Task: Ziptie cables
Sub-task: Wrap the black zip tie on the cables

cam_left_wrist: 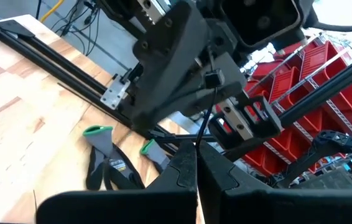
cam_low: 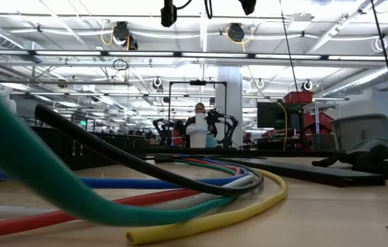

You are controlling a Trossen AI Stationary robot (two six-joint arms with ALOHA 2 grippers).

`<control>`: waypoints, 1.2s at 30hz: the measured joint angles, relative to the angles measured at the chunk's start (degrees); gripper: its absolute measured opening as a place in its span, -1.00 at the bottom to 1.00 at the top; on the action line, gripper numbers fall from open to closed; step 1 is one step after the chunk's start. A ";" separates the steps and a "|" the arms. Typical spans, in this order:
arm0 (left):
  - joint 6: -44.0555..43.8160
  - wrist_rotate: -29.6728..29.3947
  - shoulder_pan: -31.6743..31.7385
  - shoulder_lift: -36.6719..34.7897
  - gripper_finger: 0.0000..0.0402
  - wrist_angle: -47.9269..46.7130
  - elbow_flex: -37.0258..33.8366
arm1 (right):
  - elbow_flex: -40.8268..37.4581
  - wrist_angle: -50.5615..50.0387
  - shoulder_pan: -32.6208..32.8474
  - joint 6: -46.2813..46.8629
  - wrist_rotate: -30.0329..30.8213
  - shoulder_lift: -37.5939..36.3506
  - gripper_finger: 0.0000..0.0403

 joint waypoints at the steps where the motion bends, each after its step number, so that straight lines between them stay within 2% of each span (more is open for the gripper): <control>1: -0.04 0.00 0.00 0.00 -1.00 -0.03 0.00 | 0.00 -0.38 0.24 -0.21 0.00 -0.01 -1.00; 3: -0.04 0.00 0.00 0.00 -1.00 -0.03 -0.02 | 0.00 -0.61 0.49 -0.90 0.41 0.00 -1.00; 8: -0.09 -0.02 0.00 0.00 -1.00 0.00 -0.02 | 0.00 0.00 0.37 -2.02 5.81 0.00 -1.00; 14: -1.56 -0.02 0.00 0.00 -1.00 0.06 -0.02 | 0.00 2.40 0.32 -5.59 5.93 -0.05 -1.00; 24: -1.60 0.04 -0.04 0.00 -1.00 1.80 -0.02 | 0.00 -2.14 2.92 -9.37 6.05 -0.11 -1.00; 36: -1.77 -0.68 0.00 0.00 -1.00 2.88 -0.02 | 0.00 -1.63 2.96 -9.52 6.00 -0.28 -1.00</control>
